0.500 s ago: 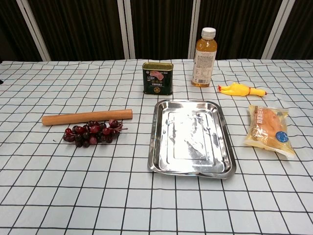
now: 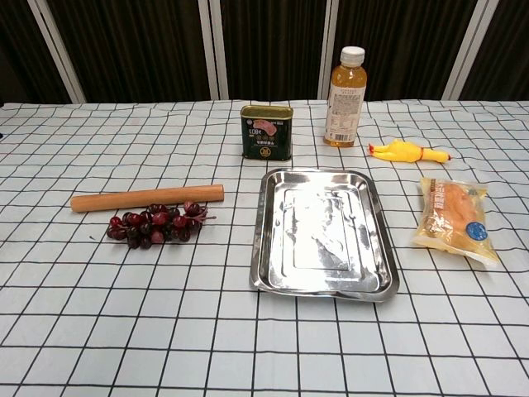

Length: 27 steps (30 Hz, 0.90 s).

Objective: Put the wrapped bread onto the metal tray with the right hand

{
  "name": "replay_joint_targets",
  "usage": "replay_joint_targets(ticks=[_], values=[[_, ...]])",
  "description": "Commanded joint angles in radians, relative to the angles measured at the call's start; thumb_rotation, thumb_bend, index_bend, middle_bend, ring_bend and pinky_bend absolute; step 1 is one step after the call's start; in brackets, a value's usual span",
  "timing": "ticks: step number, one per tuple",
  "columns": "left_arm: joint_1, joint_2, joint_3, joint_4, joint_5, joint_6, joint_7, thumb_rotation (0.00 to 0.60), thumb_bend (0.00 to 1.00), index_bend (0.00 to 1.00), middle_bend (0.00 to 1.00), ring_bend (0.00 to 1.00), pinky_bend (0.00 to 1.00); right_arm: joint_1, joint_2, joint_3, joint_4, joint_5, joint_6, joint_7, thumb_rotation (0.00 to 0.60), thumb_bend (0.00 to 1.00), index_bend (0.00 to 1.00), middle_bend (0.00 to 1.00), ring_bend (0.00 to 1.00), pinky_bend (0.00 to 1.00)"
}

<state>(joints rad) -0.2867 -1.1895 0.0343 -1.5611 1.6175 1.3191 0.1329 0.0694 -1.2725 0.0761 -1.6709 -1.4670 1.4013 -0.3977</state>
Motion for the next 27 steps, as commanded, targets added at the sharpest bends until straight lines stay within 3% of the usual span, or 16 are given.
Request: replay_joint_targets(ticks=[1, 9, 21, 24, 27], values=[[-0.003, 0.0, -0.005, 0.003, -0.009, -0.006, -0.006, 0.6, 0.08, 0.0, 0.0, 0.0, 0.02, 0.119, -0.075, 0.075, 0.026, 0.138, -0.165, -0.075, 0.6, 0.28, 0.0, 0.0, 0.0, 0.14], [-0.002, 0.007, -0.004, 0.006, -0.006, -0.002, -0.019, 0.6, 0.08, 0.0, 0.0, 0.0, 0.02, 0.274, -0.222, 0.158, 0.135, 0.343, -0.323, -0.207, 0.6, 0.28, 0.0, 0.0, 0.0, 0.14], [-0.004, 0.014, -0.005, 0.008, -0.005, -0.003, -0.042, 0.6, 0.08, 0.0, 0.0, 0.0, 0.02, 0.364, -0.299, 0.184, 0.185, 0.49, -0.356, -0.281, 0.6, 0.28, 0.0, 0.0, 0.0, 0.15], [-0.004, 0.015, -0.006, 0.008, -0.005, -0.001, -0.043, 0.6, 0.08, 0.0, 0.0, 0.0, 0.02, 0.378, -0.295, 0.185, 0.188, 0.531, -0.381, -0.28, 0.6, 0.28, 0.0, 0.01, 0.0, 0.24], [-0.004, 0.016, -0.006, 0.007, -0.006, -0.002, -0.044, 0.6, 0.08, 0.0, 0.0, 0.0, 0.02, 0.39, -0.284, 0.181, 0.18, 0.562, -0.407, -0.275, 0.6, 0.27, 0.17, 0.21, 0.14, 0.48]])
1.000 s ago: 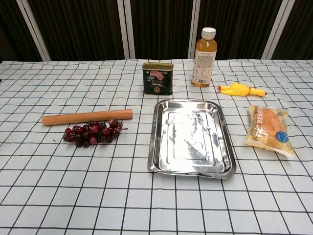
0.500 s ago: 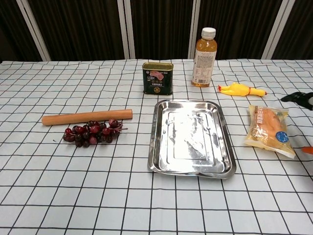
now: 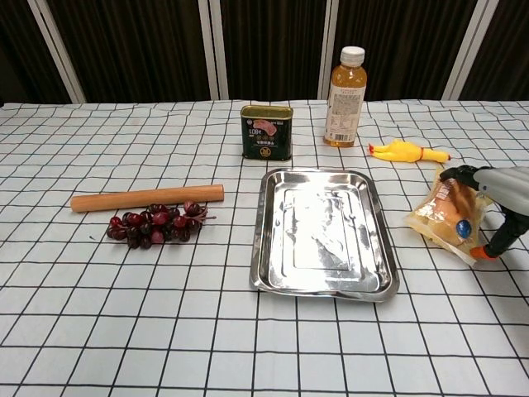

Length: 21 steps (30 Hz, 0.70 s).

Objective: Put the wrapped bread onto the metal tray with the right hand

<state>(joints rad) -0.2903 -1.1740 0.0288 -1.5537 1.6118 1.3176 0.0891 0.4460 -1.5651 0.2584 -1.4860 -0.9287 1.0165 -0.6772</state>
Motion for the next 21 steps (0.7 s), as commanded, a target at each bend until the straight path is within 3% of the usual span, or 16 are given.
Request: replay_joint_targets(ticks=[1, 4, 8, 21], values=[[0.0, 0.0, 0.0, 0.0, 0.0, 0.0, -0.001, 0.6, 0.08, 0.0, 0.0, 0.0, 0.02, 0.018, 0.013, -0.003, -0.011, 0.03, -0.026, 0.01, 0.6, 0.28, 0.28, 0.31, 0.23, 0.55], [0.0, 0.001, 0.001, -0.001, 0.001, -0.001, -0.001, 0.6, 0.08, 0.0, 0.0, 0.0, 0.02, 0.026, 0.022, -0.008, -0.026, 0.038, -0.029, 0.017, 0.6, 0.28, 0.47, 0.46, 0.36, 0.65], [0.0, 0.003, 0.001, -0.002, 0.003, 0.001, -0.003, 0.6, 0.08, 0.0, 0.0, 0.0, 0.02, 0.034, 0.016, -0.017, -0.033, 0.011, 0.016, 0.014, 0.6, 0.28, 0.6, 0.55, 0.43, 0.69], [0.001, 0.005, 0.002, -0.005, 0.008, 0.005, -0.007, 0.6, 0.08, 0.0, 0.0, 0.0, 0.02, 0.077, 0.011, -0.023, -0.195, -0.077, 0.169, -0.107, 0.6, 0.28, 0.63, 0.57, 0.44, 0.69]])
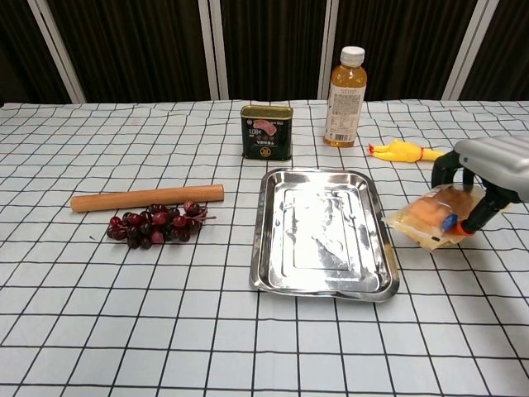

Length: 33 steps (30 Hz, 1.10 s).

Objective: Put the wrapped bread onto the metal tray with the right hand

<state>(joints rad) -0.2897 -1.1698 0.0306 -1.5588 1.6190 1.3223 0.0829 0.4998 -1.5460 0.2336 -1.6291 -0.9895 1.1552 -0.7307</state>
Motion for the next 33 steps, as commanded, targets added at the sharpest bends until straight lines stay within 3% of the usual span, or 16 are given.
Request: replay_joint_targets(ticks=[1, 8, 16, 17, 19, 22, 24, 26, 33], values=[[0.0, 0.001, 0.001, -0.001, 0.001, 0.001, -0.001, 0.6, 0.08, 0.0, 0.0, 0.0, 0.02, 0.037, -0.018, 0.005, -0.075, -0.017, 0.043, -0.085, 0.6, 0.28, 0.63, 0.57, 0.44, 0.69], [0.0, 0.006, 0.001, 0.0, 0.005, 0.004, -0.014, 0.6, 0.08, 0.0, 0.0, 0.0, 0.02, 0.138, -0.139, 0.032, -0.138, 0.023, 0.081, -0.263, 0.6, 0.28, 0.63, 0.57, 0.44, 0.69], [0.001, 0.019, 0.005, 0.004, 0.019, 0.014, -0.047, 0.6, 0.08, 0.0, 0.0, 0.0, 0.02, 0.255, -0.338, 0.069, 0.026, 0.162, 0.062, -0.353, 0.6, 0.28, 0.61, 0.56, 0.44, 0.69], [0.001, 0.02, 0.005, 0.005, 0.02, 0.014, -0.05, 0.6, 0.08, 0.0, 0.0, 0.0, 0.02, 0.263, -0.353, 0.07, 0.049, 0.172, 0.06, -0.357, 0.6, 0.28, 0.58, 0.54, 0.44, 0.69], [0.0, 0.021, 0.007, 0.007, 0.023, 0.014, -0.055, 0.6, 0.08, 0.0, 0.0, 0.0, 0.02, 0.278, -0.381, 0.071, 0.096, 0.194, 0.056, -0.365, 0.6, 0.28, 0.36, 0.4, 0.37, 0.66], [-0.001, 0.022, 0.008, 0.009, 0.027, 0.014, -0.06, 0.6, 0.08, 0.0, 0.0, 0.0, 0.02, 0.285, -0.391, 0.059, 0.121, 0.221, 0.053, -0.376, 0.6, 0.28, 0.03, 0.09, 0.1, 0.49], [-0.002, 0.021, 0.007, 0.011, 0.026, 0.013, -0.059, 0.6, 0.08, 0.0, 0.0, 0.0, 0.02, 0.281, -0.377, 0.052, 0.094, 0.255, 0.06, -0.399, 0.6, 0.28, 0.0, 0.0, 0.0, 0.4], [-0.002, 0.019, 0.007, 0.01, 0.024, 0.01, -0.056, 0.6, 0.08, 0.0, 0.0, 0.0, 0.02, 0.278, -0.362, 0.048, 0.061, 0.262, 0.083, -0.416, 0.6, 0.28, 0.0, 0.0, 0.0, 0.34], [-0.001, 0.011, 0.01, 0.008, 0.029, 0.01, -0.04, 0.6, 0.08, 0.0, 0.0, 0.0, 0.02, 0.228, -0.272, -0.007, -0.136, 0.209, 0.234, -0.457, 0.6, 0.28, 0.0, 0.0, 0.0, 0.33]])
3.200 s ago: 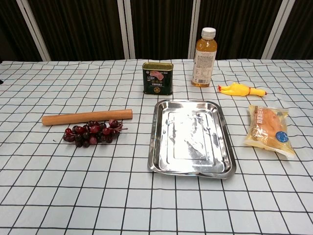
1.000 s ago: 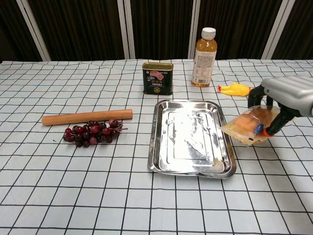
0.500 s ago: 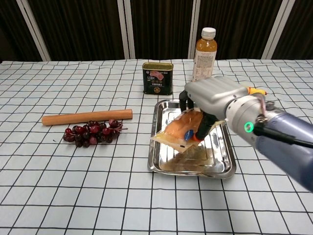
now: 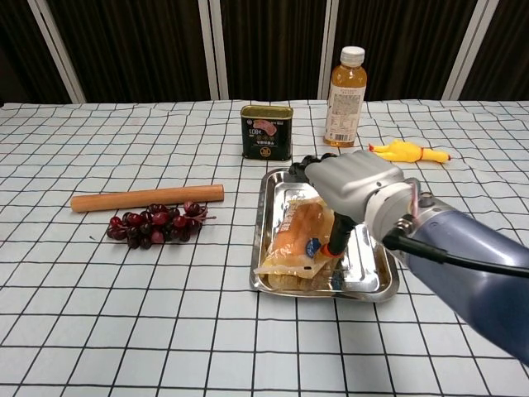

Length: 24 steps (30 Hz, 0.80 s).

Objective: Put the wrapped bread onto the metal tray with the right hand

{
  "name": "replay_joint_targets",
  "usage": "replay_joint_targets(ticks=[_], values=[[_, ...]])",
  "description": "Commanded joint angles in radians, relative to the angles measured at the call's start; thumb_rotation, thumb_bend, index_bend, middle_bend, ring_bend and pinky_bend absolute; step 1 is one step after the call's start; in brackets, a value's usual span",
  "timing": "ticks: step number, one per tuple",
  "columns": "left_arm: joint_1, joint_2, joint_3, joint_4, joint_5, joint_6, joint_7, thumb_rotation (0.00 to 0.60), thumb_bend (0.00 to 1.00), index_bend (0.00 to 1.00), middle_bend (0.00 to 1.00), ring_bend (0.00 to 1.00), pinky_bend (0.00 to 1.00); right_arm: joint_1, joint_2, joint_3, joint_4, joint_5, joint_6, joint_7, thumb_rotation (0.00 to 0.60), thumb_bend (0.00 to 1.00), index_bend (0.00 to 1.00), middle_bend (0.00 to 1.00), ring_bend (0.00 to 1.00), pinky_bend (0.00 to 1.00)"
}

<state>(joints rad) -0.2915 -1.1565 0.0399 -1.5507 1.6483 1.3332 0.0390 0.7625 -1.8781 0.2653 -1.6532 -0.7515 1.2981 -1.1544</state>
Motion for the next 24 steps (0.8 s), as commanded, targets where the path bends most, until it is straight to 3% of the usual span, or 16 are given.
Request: replay_joint_targets(ticks=[1, 3, 6, 10, 14, 17, 19, 24], values=[[0.001, -0.003, 0.001, -0.001, -0.001, -0.002, 0.008, 0.6, 0.08, 0.0, 0.0, 0.0, 0.02, -0.05, 0.083, -0.051, -0.15, -0.042, 0.124, -0.04, 0.6, 0.28, 0.0, 0.0, 0.0, 0.33], [0.001, -0.005, 0.001, -0.001, -0.002, -0.003, 0.014, 0.6, 0.08, 0.0, 0.0, 0.0, 0.02, -0.077, 0.125, -0.075, -0.219, -0.07, 0.174, -0.043, 0.6, 0.28, 0.0, 0.0, 0.0, 0.33], [0.002, -0.008, 0.001, -0.005, -0.004, -0.004, 0.028, 0.6, 0.08, 0.0, 0.0, 0.0, 0.02, -0.149, 0.245, -0.155, -0.362, -0.165, 0.28, -0.031, 0.6, 0.28, 0.0, 0.0, 0.0, 0.31], [0.004, -0.012, 0.0, -0.008, -0.007, -0.004, 0.041, 0.6, 0.08, 0.0, 0.0, 0.0, 0.02, -0.263, 0.409, -0.274, -0.438, -0.33, 0.38, 0.101, 0.6, 0.28, 0.0, 0.0, 0.0, 0.2], [0.006, -0.013, -0.003, -0.011, -0.01, 0.003, 0.048, 0.6, 0.08, 0.0, 0.0, 0.0, 0.02, -0.425, 0.552, -0.411, -0.294, -0.505, 0.502, 0.381, 0.6, 0.28, 0.0, 0.0, 0.0, 0.11], [0.01, -0.015, -0.006, -0.012, -0.016, 0.008, 0.054, 0.6, 0.08, 0.0, 0.0, 0.0, 0.02, -0.525, 0.596, -0.466, -0.127, -0.564, 0.552, 0.627, 0.6, 0.28, 0.0, 0.0, 0.0, 0.08], [0.011, -0.019, -0.009, -0.014, -0.023, 0.007, 0.06, 0.6, 0.08, 0.0, 0.0, 0.0, 0.02, -0.563, 0.629, -0.475, -0.054, -0.566, 0.552, 0.749, 0.6, 0.28, 0.0, 0.0, 0.0, 0.07], [0.015, -0.024, -0.008, -0.019, -0.022, 0.011, 0.075, 0.6, 0.08, 0.0, 0.0, 0.0, 0.02, -0.607, 0.673, -0.455, -0.001, -0.574, 0.556, 0.838, 0.6, 0.28, 0.0, 0.0, 0.0, 0.07]])
